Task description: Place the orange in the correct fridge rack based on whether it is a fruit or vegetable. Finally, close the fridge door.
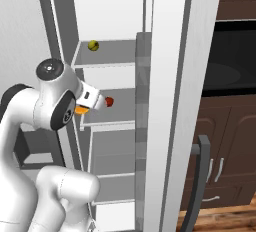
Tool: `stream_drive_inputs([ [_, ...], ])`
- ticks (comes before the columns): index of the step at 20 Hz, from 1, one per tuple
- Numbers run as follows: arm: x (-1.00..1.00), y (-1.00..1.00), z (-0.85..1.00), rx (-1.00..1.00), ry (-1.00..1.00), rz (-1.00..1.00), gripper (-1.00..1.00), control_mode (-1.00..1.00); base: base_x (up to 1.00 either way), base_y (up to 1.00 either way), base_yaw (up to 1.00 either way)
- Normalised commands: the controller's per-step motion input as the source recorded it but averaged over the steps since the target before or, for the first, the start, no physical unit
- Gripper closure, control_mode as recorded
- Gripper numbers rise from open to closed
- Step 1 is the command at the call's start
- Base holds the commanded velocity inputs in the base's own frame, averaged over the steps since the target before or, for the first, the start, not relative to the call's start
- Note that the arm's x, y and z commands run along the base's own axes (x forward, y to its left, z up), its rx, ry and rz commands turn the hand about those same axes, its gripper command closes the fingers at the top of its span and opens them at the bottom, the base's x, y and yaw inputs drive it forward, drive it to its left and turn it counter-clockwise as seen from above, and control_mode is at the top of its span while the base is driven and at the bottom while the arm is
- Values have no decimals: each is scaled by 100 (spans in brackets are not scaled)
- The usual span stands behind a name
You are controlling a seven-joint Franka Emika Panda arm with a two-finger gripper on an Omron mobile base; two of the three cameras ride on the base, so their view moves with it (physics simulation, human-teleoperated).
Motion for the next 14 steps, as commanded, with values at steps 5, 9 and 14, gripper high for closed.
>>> stream_drive_inputs([
  [5, 19, 0, 68, 0, -23, 0, 100, -100, 0, 0, 0],
  [9, 13, 0, 51, -1, -22, 0, 100, -100, 0, 0, 0],
  [14, 7, 0, 21, 0, -8, 0, 100, -100, 0, 0, 0],
])
